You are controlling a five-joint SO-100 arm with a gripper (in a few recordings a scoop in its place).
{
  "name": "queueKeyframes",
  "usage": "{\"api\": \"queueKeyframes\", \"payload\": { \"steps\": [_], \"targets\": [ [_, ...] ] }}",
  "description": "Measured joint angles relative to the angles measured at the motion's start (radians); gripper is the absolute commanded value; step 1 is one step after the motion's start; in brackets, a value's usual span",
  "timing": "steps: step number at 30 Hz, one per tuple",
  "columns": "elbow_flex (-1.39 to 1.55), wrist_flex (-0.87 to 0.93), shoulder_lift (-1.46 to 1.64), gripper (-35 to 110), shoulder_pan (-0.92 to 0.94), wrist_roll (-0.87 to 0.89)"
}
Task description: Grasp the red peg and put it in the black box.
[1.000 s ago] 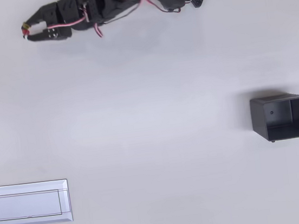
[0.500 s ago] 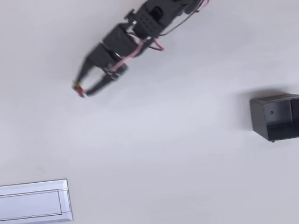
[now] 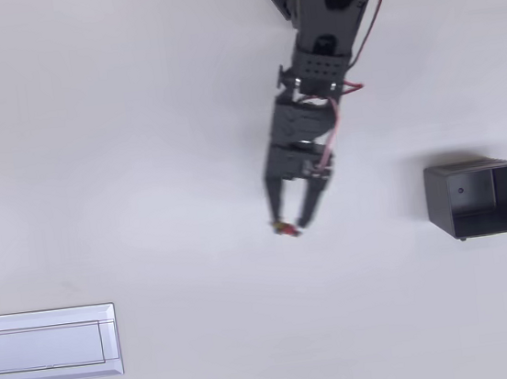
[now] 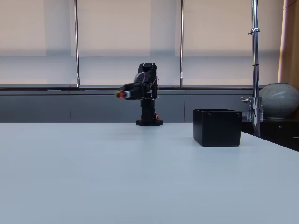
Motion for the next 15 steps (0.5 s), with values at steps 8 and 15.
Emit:
{"api": "queueKeyframes", "payload": {
  "steps": [8,15],
  "targets": [
    [0.006,-0.118,0.098,0,-0.245,0.052],
    [0.071,-0.249,0.238,0,-0.42,0.074]
  ]
}}
